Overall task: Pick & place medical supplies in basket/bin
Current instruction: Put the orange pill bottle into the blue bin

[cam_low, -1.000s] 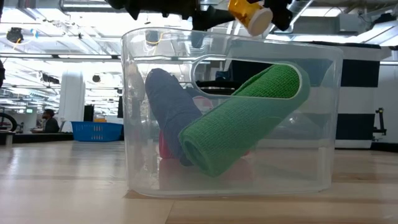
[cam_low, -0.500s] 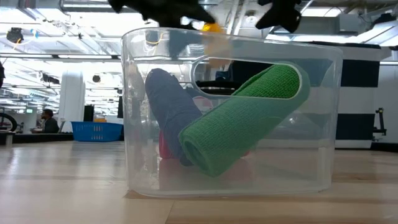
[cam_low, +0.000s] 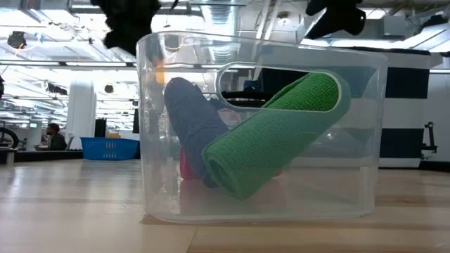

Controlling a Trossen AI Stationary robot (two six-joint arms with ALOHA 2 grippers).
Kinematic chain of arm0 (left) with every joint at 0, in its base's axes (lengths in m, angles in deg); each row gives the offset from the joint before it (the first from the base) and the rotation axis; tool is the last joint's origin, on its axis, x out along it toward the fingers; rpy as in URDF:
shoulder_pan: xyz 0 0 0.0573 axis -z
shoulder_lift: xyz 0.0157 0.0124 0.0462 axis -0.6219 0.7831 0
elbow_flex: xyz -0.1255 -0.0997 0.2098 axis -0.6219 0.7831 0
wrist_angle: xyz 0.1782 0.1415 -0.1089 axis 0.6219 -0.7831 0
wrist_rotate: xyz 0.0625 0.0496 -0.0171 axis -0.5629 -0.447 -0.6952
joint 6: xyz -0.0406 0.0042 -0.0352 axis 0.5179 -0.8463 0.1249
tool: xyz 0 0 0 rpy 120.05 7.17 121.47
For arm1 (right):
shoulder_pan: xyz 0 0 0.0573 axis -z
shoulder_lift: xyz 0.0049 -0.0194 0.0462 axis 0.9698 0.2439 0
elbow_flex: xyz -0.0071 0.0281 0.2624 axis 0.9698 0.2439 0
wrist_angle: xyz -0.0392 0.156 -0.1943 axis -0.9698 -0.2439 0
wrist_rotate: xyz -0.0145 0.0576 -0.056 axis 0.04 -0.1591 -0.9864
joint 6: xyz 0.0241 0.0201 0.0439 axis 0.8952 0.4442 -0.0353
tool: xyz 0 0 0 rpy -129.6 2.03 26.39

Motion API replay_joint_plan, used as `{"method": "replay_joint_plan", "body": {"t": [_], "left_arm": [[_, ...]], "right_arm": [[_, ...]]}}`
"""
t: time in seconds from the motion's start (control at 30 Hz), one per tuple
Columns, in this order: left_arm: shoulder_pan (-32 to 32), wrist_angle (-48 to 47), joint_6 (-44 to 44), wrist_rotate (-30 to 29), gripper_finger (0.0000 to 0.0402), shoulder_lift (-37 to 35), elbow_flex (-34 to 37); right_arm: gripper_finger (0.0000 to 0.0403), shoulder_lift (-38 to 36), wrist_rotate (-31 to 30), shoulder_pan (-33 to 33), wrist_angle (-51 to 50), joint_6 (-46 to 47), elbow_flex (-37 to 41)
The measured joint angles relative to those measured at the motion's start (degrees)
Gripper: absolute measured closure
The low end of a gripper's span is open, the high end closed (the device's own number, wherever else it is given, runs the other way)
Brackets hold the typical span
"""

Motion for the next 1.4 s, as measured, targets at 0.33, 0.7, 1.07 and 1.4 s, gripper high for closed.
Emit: {"method": "replay_joint_plan", "body": {"t": [0.33, 0.7, 1.07, 1.4], "left_arm": [[-6.88, -8.20, 20.52, -10.13, 0.0239, -9.85, 13.19], [-21.12, -10.10, 32.65, -18.97, 0.0238, -13.37, 19.69], [-36.58, 0.97, 23.39, -19.06, 0.0238, -11.40, 19.69], [-43.44, 8.55, 17.30, -14.36, 0.0238, -2.50, 19.69]], "right_arm": [[0.0172, 0.00, -2.61, -0.36, -3.14, 3.80, 0.00], [0.0172, -1.76, -2.59, -0.37, -5.37, 4.90, 0.02], [0.0172, -5.14, -4.40, -0.17, -8.66, 5.48, 0.02], [0.0172, -6.32, -5.41, -0.17, -9.40, 5.47, 0.02]]}}
